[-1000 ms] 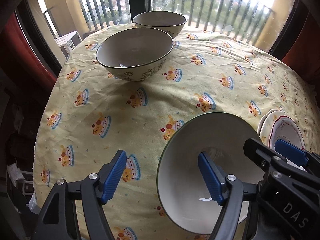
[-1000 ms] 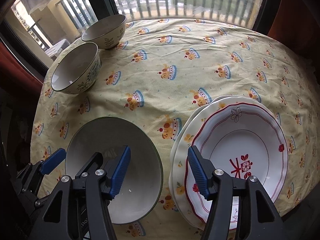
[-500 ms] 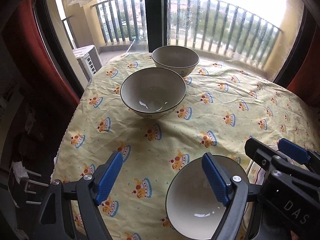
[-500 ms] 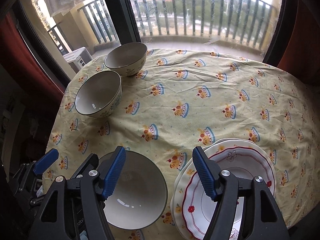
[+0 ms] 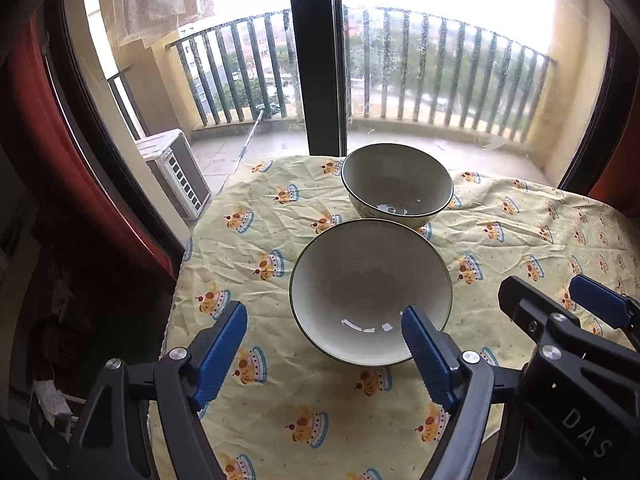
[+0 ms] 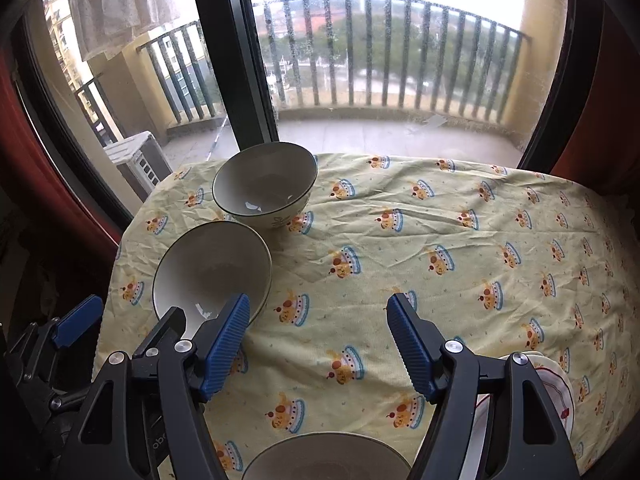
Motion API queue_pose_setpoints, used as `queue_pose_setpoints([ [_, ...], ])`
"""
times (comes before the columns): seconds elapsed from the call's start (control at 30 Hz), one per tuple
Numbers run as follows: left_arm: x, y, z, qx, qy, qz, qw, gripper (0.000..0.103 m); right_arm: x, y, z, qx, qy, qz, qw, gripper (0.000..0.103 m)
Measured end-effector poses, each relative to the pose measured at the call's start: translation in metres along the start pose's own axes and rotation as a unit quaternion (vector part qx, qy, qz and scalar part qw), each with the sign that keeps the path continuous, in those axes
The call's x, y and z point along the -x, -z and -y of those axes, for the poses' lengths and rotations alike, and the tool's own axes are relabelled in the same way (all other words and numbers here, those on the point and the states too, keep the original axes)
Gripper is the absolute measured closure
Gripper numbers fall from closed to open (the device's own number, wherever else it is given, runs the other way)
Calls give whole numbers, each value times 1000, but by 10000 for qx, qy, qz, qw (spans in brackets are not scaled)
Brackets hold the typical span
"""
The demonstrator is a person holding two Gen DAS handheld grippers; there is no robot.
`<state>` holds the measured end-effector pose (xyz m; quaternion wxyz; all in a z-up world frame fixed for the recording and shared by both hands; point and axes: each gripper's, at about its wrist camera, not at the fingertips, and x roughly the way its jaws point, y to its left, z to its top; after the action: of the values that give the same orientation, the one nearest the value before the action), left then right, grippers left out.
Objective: Organize plates and bowls
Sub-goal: 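Move both grippers to the medium cream bowl and grasp its rim, then lift the medium bowl with both grippers and carry it toward the large bowl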
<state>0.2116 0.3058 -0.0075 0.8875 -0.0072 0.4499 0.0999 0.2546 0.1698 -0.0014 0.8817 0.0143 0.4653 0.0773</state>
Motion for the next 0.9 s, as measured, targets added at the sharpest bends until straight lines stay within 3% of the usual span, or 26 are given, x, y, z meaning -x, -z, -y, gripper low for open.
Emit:
queue_pose_setpoints([
  [0.2, -30, -14, -20, -4, 88, -28, 10000, 29, -22, -12, -23, 35, 197, 119, 9997, 25],
  [0.4, -53, -14, -25, -113, 332, -130, 9993, 39, -46, -13, -32, -229, 412, -58, 9989, 23],
  [0.57, -68, -16, -25, -161, 488, -220, 9984, 54, -62, -13, -34, -345, 462, -101, 9983, 25],
  [0.7, -82, -17, -19, -315, 531, -336, 9975, 65, -78, -15, -40, -214, 445, -214, 9986, 41],
  [0.9, -95, -19, -16, -425, 564, -489, 9963, 80, -96, -17, -47, -157, 465, -337, 9982, 74],
])
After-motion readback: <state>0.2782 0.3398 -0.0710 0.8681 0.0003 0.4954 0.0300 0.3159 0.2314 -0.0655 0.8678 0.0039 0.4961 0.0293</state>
